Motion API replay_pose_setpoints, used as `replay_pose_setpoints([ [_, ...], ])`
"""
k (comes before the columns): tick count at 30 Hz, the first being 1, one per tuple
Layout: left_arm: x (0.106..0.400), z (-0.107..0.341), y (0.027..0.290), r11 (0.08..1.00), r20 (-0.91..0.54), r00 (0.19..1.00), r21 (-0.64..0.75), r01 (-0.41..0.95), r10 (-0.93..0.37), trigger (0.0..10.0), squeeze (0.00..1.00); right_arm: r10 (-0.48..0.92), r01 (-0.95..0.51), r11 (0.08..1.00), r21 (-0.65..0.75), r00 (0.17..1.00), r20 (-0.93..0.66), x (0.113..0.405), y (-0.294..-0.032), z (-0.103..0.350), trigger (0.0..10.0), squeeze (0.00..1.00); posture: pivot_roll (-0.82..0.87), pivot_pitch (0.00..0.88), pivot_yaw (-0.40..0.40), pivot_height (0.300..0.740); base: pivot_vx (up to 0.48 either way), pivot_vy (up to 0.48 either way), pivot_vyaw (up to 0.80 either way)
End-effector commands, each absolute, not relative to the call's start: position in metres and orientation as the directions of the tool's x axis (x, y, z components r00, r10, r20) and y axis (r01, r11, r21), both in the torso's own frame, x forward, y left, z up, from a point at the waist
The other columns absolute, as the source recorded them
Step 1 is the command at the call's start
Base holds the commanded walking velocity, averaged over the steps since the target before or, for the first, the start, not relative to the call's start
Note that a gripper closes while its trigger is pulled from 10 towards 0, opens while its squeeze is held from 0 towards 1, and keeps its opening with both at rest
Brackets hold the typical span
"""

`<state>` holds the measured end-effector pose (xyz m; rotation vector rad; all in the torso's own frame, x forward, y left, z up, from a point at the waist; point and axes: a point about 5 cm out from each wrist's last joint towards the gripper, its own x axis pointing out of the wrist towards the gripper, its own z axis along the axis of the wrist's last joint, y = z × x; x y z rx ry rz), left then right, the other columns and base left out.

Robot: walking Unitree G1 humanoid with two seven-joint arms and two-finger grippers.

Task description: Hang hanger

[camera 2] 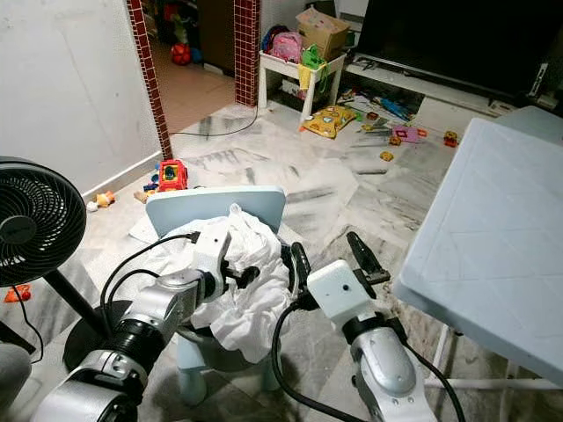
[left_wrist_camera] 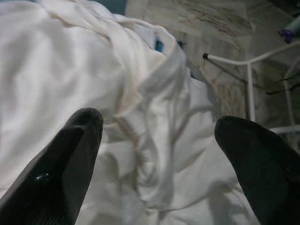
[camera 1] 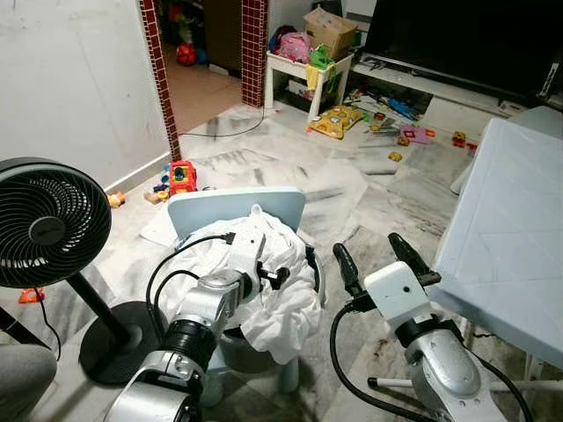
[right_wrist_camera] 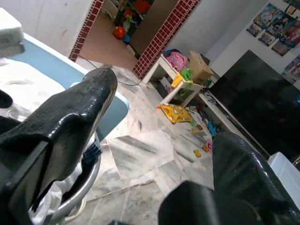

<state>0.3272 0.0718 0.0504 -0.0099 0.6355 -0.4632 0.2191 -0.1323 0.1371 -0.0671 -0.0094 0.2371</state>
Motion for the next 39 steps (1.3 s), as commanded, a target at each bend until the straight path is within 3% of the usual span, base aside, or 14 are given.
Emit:
replay_pose_setpoints([
  [1,0.328,0.052,0.067,0.889,-0.576,0.697,-0.127,0.44,-0.427,10.0,0.0,0.22,-0.219,0.973,-0.077,0.975,0.005,0.216,-0.135,0.141,10.0,0.0,-0.04,0.051,-0.079,0.74,0.0,0.0,0.0],
  [8,0.324,0.044,0.062,0.892,-0.613,0.673,-0.126,0.434,-0.414,10.0,0.0,0.21,-0.21,0.976,-0.06,0.978,-0.017,0.206,-0.13,0.14,10.0,0.0,-0.05,0.098,-0.064,0.74,0.0,0.0,0.0],
  [24,0.333,0.05,0.065,0.91,-0.569,0.734,-0.068,0.409,-0.372,10.0,0.0,0.175,-0.176,0.984,-0.033,0.984,-0.044,0.192,-0.128,0.14,10.0,0.0,-0.07,0.143,-0.049,0.74,0.0,0.0,0.0],
  [25,0.334,0.05,0.065,0.91,-0.567,0.735,-0.065,0.409,-0.371,8.1,0.0,0.173,-0.175,0.984,-0.031,0.984,-0.045,0.192,-0.128,0.139,10.0,0.0,-0.08,0.145,-0.047,0.74,0.0,0.0,0.0],
  [26,0.334,0.051,0.065,0.91,-0.566,0.736,-0.063,0.409,-0.37,3.1,0.0,0.173,-0.174,0.984,-0.029,0.984,-0.046,0.192,-0.127,0.139,10.0,0.0,-0.08,0.145,-0.047,0.74,0.0,0.0,0.0],
  [27,0.335,0.051,0.064,0.906,-0.567,0.735,-0.05,0.42,-0.372,3.1,0.0,0.169,-0.171,0.985,-0.029,0.984,-0.047,0.192,-0.127,0.139,10.0,0.0,-0.08,0.146,-0.046,0.74,0.0,0.0,0.0],
  [28,0.335,0.051,0.064,0.902,-0.564,0.738,-0.031,0.43,-0.371,0.0,0.0,0.168,-0.17,0.985,-0.027,0.985,-0.047,0.192,-0.127,0.139,10.0,0.0,-0.08,0.146,-0.045,0.74,0.0,0.0,0.0],
  [32,0.335,0.053,0.061,0.887,-0.531,0.744,-0.031,0.461,-0.405,0.0,0.0,0.216,-0.214,0.976,0.043,0.975,-0.051,0.188,-0.121,0.14,10.0,0.0,-0.07,0.146,-0.041,0.74,0.0,0.0,0.0],
  [39,0.331,0.046,0.062,0.899,-0.55,0.741,-0.043,0.436,-0.386,0.0,0.0,0.305,-0.303,0.952,0.036,0.942,-0.139,0.183,-0.111,0.131,10.0,0.0,-0.08,0.135,-0.043,0.74,0.0,0.0,0.0],
])
